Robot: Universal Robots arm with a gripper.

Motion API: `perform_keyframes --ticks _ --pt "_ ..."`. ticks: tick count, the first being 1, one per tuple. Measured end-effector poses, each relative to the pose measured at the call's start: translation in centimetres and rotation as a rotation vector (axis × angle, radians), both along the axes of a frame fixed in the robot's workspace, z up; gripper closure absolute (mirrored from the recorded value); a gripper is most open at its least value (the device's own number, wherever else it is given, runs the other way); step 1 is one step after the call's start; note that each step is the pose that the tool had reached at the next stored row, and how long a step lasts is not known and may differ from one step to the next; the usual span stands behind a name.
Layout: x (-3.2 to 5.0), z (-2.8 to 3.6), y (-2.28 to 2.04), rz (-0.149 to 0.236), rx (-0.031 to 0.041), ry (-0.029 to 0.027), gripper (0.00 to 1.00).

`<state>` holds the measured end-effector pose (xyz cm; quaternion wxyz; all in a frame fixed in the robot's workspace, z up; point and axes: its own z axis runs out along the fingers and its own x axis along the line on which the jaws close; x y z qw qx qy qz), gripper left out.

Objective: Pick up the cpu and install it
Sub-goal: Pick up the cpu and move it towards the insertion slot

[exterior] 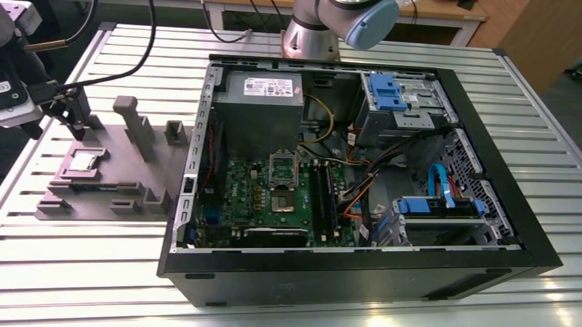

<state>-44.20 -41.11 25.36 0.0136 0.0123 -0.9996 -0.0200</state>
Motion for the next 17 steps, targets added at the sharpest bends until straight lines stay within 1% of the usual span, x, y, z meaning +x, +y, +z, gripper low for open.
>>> perform_keyframes --ticks 4,5,7,8,9,17 --pt "0.0 -0.01 0.0 0.0 0.0001 0.0 0.32" --pt "0.0 -0.05 -0.01 0.0 0.0024 -0.0001 0.32" --pt "0.01 -0.11 -0.01 0.0 0.0114 -0.0001 0.32" --pt "0.0 -0.17 0.0 0.0 0.0142 -0.0001 0.32" --pt "0.0 -0.23 0.01 0.0 0.0152 -0.0002 0.32" --pt "0.0 -0.38 0.0 0.0 0.0151 0.0 0.32"
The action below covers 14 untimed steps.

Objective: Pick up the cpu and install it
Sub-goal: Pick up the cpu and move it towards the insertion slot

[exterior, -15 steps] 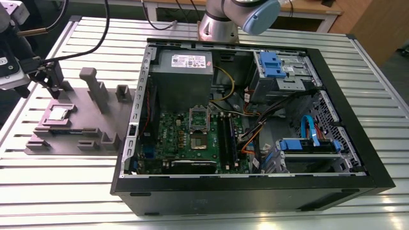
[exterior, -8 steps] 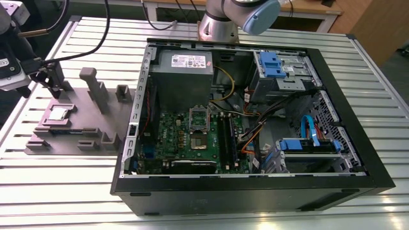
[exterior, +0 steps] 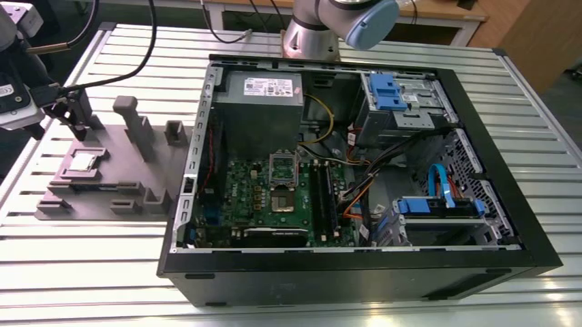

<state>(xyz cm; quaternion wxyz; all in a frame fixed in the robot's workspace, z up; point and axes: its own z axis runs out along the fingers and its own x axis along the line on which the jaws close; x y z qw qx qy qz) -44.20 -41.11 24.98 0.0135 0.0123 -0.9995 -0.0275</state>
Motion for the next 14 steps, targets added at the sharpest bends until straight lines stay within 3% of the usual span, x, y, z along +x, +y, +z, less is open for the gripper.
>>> perform_keyframes --ticks 8,14 --pt "0.0 -0.18 0.0 0.0 -0.0001 -0.0002 0.32" --pt "0.12 -1.09 0.0 -0.005 -0.0003 0.0 0.32"
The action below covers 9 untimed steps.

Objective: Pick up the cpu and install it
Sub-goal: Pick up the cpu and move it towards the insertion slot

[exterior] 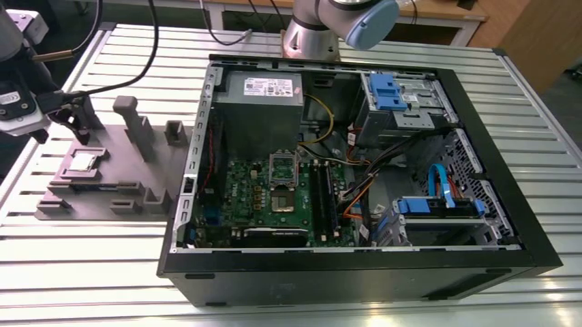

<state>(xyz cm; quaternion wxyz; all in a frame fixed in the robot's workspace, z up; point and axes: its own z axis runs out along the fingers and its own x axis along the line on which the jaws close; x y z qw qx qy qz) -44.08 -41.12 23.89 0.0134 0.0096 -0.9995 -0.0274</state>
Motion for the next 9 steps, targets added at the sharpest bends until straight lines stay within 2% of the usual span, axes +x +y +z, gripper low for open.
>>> perform_keyframes --ticks 9 --pt "0.25 -1.63 -0.2 -0.008 0.0 0.0 0.32"
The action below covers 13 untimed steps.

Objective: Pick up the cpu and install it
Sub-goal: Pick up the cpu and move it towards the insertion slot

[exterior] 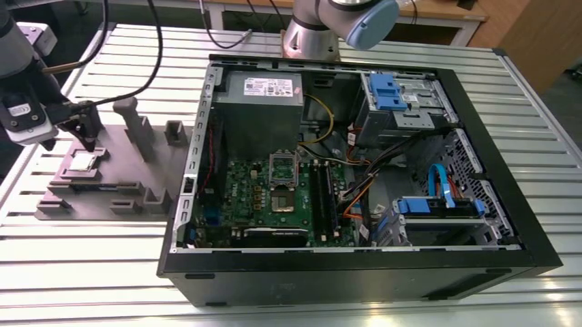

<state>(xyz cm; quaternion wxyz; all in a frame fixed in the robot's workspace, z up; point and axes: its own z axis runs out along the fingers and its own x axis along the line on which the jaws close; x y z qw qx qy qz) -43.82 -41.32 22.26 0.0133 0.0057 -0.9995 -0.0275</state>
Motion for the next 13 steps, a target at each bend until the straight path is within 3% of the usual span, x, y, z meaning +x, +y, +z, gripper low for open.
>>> perform_keyframes --ticks 4,13 --pt "-0.01 -0.69 -0.14 -0.002 0.0 -0.0001 0.32" --pt "0.0 -0.78 -0.15 -0.002 0.0 0.0001 0.32"
